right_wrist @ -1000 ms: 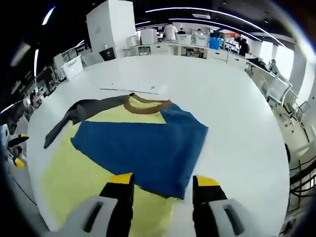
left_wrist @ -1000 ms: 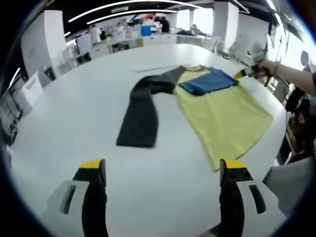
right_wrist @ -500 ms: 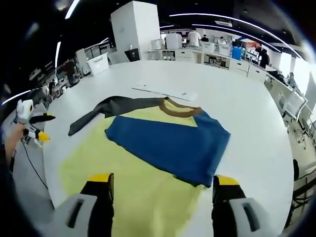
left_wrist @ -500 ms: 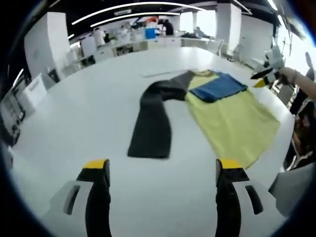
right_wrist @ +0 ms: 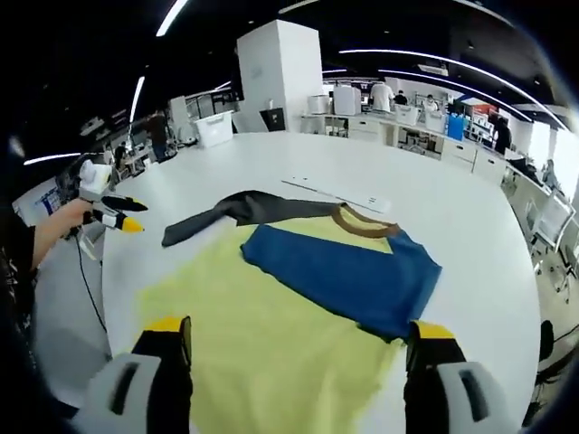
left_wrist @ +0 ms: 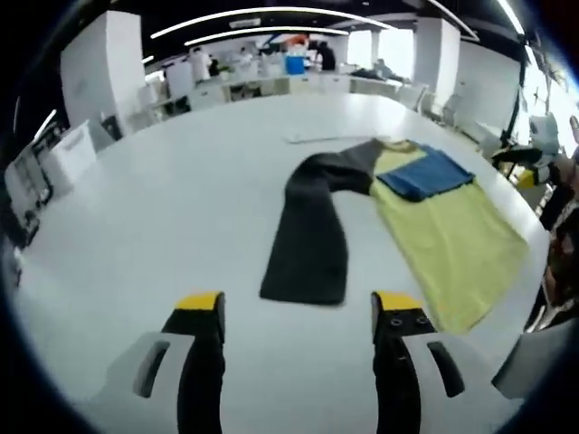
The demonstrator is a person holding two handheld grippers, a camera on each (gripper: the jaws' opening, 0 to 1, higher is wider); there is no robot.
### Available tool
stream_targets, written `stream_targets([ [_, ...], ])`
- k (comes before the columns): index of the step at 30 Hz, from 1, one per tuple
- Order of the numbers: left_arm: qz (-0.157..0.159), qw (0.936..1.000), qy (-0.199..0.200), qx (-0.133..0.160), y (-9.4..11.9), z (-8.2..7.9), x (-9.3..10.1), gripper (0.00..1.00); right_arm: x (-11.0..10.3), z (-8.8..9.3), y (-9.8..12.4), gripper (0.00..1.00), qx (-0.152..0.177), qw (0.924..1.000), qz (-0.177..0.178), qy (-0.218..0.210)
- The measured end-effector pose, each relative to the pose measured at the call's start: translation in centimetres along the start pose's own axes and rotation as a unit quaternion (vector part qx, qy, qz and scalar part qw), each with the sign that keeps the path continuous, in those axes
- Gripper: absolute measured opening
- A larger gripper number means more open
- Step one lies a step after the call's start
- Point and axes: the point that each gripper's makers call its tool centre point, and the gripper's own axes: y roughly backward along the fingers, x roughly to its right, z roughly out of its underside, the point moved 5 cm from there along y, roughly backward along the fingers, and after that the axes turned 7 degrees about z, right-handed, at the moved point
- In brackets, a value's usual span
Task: Fold the garment on the visible template until the final outline fits inside the template.
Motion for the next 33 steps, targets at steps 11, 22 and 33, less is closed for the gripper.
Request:
stream_targets([
  [11, -0.022, 0.9997, 0.006, -0.007, -1.8, 0.6, -1.9, 0.45, -1.7, 0.5, 0.5, 0.87, 0.012, 0.9998, 0.000, 0.013],
  [22, -0.019, 0.9993, 0.027, -0.016, -3.7, 1.6, -2.6, 0.35, -2.8, 1.5, 1.4, 0.91, 0.013, 0.9999, -0.002, 0.004],
  [33, -0.013, 0.9989, 0.035, -0.029, -5.3, 2.3, -2.4, 0.28, -2.7, 1.6, 2.2, 0.89, 0.016, 0.9998, 0.012, 0.004],
])
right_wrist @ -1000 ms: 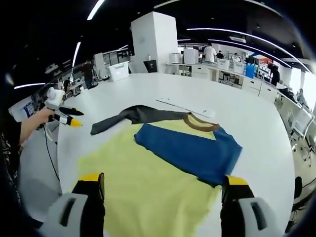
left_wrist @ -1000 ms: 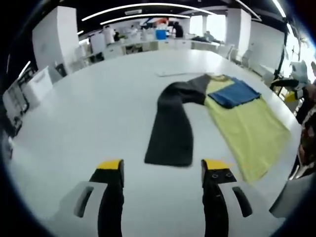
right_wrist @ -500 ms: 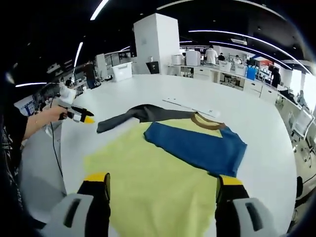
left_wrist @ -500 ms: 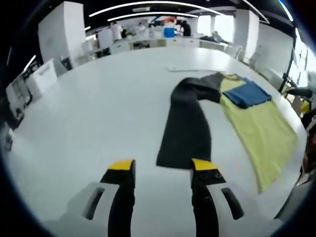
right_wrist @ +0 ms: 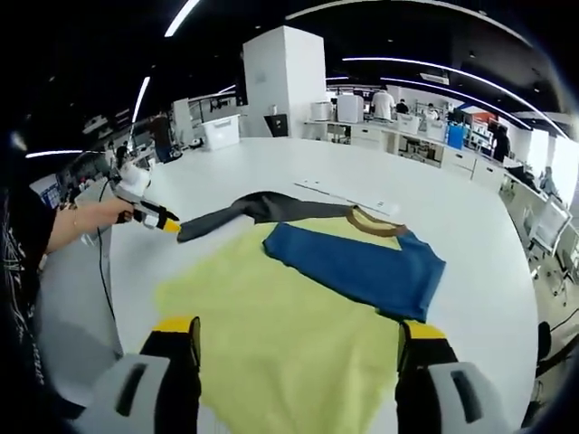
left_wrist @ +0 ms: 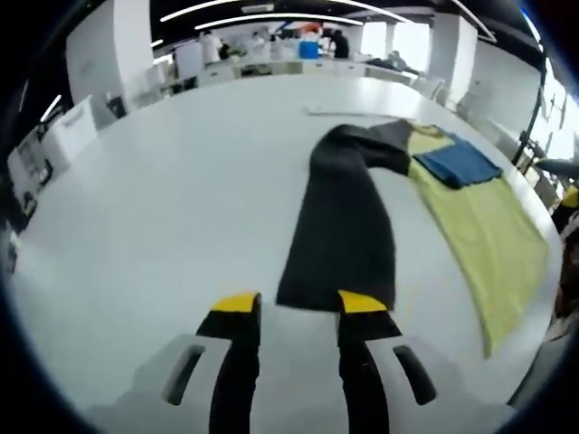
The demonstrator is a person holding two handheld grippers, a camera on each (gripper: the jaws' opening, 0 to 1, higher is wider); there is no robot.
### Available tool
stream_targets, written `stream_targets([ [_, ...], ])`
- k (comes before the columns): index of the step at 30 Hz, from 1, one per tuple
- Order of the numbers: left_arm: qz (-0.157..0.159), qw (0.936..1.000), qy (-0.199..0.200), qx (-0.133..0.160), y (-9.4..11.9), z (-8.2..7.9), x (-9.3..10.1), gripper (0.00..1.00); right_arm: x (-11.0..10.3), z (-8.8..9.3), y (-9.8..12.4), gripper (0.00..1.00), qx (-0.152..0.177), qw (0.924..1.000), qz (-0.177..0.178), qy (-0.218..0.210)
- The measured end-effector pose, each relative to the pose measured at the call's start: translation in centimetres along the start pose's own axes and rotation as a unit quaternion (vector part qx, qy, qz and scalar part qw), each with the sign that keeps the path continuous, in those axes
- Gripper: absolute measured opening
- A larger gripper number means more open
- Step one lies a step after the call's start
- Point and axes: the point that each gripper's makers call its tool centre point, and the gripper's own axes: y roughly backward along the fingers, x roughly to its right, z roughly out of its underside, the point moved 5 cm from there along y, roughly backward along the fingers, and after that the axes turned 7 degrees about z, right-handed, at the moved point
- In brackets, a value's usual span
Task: Fold the garment on the visible template until the final outline fits inside the template.
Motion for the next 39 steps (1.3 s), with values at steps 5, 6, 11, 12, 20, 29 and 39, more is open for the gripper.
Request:
stream_targets([
  [5, 0.007, 0.9999, 0.014, 0.000, -0.2, 0.2, 0.4, 0.23, 0.4, 0.2, 0.2, 0.88, -0.002, 1.0000, 0.007, -0.005],
  [6, 0.004, 0.9999, 0.013, 0.005, -0.3, 0.1, 0.2, 0.23, 0.5, 0.4, 0.2, 0.88, -0.004, 0.9999, 0.009, -0.005],
  [11, 0.003, 0.9998, 0.016, 0.011, -0.3, -0.1, -0.1, 0.17, 0.7, 0.8, 0.3, 0.88, -0.010, 0.9999, 0.013, -0.006],
  [12, 0.001, 0.9997, 0.019, 0.013, -0.3, -0.1, -0.2, 0.15, 0.7, 0.8, 0.3, 0.88, -0.010, 0.9998, 0.013, -0.007],
  [20, 0.010, 0.9982, 0.052, 0.028, -0.5, -0.2, -0.4, 0.01, 0.6, 1.0, 0.2, 0.87, -0.012, 0.9998, 0.015, -0.004],
  [29, -0.030, 0.9982, 0.032, 0.041, 0.6, -1.3, -2.3, 0.00, 0.7, 1.0, 0.3, 0.87, -0.014, 0.9998, 0.017, -0.002],
  [39, -0.071, 0.9960, 0.024, 0.048, 0.8, -3.3, -5.7, 0.00, 0.8, 1.0, 0.3, 0.89, -0.014, 0.9998, 0.016, 0.002],
])
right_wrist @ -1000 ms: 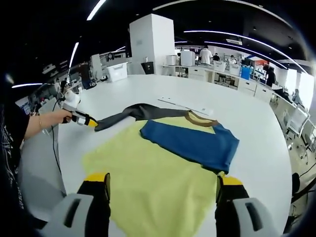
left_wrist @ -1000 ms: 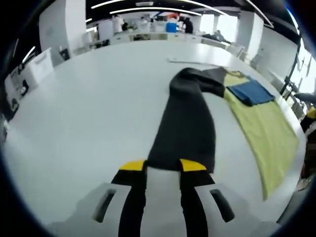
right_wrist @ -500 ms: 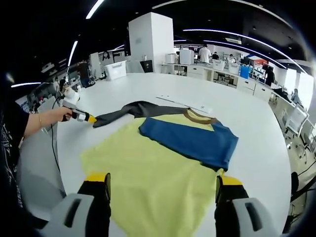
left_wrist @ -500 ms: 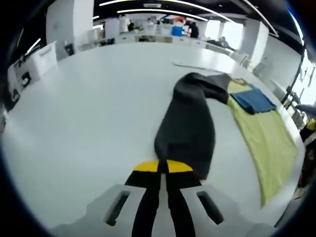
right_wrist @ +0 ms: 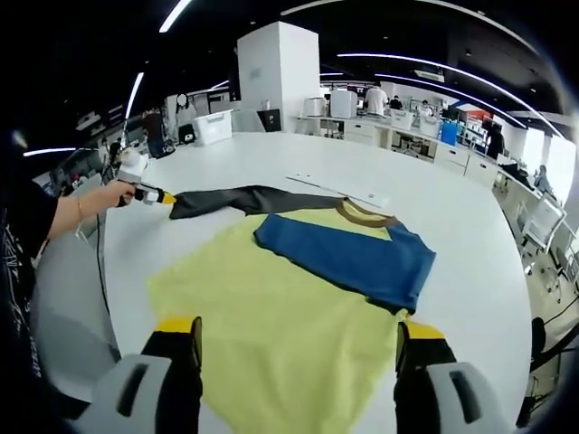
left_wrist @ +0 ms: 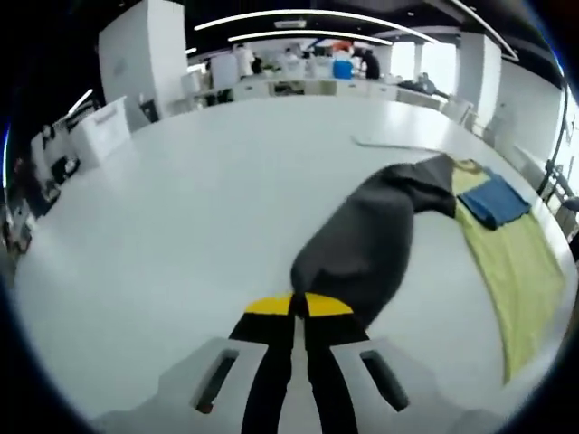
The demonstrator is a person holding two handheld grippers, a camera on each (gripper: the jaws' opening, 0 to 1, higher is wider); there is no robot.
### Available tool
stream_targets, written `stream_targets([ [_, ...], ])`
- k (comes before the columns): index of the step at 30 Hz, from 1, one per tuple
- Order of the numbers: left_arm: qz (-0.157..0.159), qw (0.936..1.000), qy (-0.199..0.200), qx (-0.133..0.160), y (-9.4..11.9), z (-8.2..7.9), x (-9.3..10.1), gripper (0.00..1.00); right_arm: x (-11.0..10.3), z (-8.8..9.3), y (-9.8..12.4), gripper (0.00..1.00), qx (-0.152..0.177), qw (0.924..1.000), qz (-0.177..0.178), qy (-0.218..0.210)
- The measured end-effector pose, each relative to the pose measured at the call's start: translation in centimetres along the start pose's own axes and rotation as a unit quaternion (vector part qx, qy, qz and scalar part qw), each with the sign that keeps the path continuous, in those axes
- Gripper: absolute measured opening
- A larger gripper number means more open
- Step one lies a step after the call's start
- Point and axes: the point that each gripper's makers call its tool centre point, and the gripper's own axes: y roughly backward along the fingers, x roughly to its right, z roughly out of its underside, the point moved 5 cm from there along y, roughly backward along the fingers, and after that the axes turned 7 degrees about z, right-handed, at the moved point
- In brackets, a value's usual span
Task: Fold the garment on the visible template until the final outline fits inside the template.
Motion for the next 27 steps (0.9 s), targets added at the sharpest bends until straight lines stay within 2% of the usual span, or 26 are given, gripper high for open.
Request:
stream_targets([
  [10, -0.017, 0.9998, -0.002, -0.014, -1.0, -0.2, -1.5, 0.00, 0.3, 0.4, 0.1, 0.89, -0.006, 1.0000, 0.005, -0.002],
  [18, -0.038, 0.9992, -0.002, -0.012, -1.3, -1.0, -2.9, 0.00, 0.6, 0.2, 0.3, 0.91, -0.006, 1.0000, 0.005, 0.001],
  [27, -0.041, 0.9987, -0.012, -0.027, -2.5, -1.3, -3.8, 0.00, 0.6, 0.4, 0.4, 0.92, -0.013, 0.9999, 0.002, 0.004],
])
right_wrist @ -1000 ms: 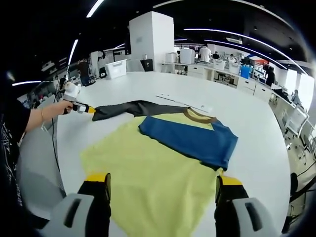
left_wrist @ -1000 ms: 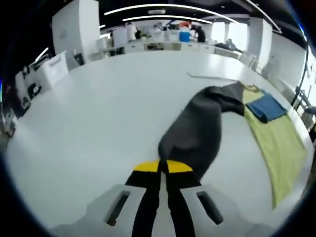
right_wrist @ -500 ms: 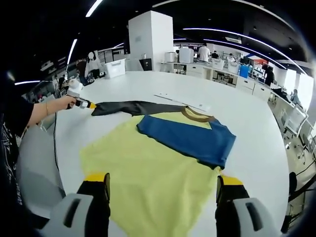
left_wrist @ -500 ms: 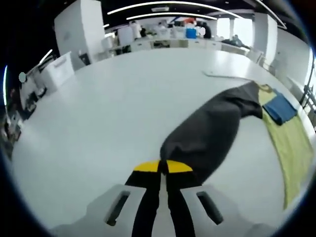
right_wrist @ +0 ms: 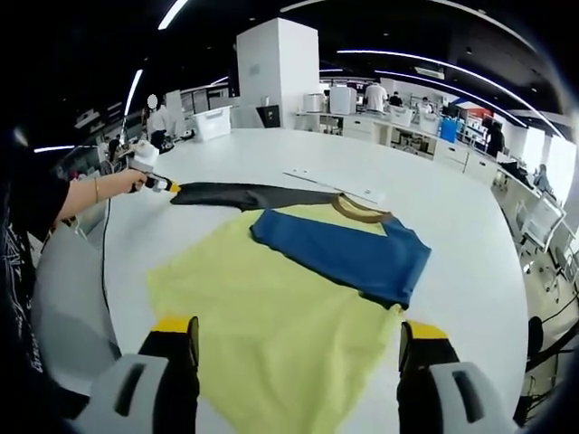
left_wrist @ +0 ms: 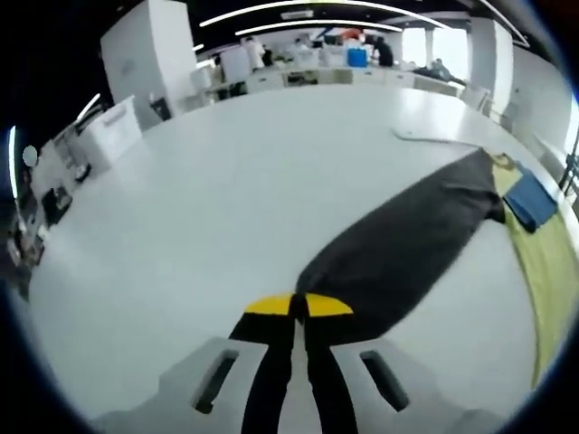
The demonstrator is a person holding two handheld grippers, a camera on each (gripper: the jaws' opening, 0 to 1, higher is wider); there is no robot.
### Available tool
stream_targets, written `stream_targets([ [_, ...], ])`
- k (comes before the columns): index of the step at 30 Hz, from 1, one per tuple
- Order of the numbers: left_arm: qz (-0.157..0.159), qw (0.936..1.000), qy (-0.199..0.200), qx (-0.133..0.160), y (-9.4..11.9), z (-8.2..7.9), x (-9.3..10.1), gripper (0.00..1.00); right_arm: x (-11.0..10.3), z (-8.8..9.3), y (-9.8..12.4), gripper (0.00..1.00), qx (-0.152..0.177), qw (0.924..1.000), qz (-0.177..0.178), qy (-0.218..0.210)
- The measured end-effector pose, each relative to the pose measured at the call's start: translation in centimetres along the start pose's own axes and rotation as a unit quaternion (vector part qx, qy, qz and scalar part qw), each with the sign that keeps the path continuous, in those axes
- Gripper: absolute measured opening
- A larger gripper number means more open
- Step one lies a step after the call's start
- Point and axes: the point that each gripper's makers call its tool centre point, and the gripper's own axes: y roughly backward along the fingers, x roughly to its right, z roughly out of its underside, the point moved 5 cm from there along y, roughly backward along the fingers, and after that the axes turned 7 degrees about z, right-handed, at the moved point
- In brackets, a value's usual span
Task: Fold the garment on the visible template until the final outline fits inside the template.
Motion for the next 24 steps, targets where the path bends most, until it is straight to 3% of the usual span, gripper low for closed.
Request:
stream_targets([
  [13, -0.011, 0.9999, -0.003, -0.006, -2.3, -0.8, -1.4, 0.00, 0.3, 0.3, -0.2, 0.92, -0.008, 1.0000, 0.004, -0.003],
  [24, -0.016, 0.9998, -0.011, -0.005, -2.6, -1.0, -1.6, 0.01, 0.4, 0.3, -0.4, 0.92, -0.010, 0.9999, 0.006, -0.005],
])
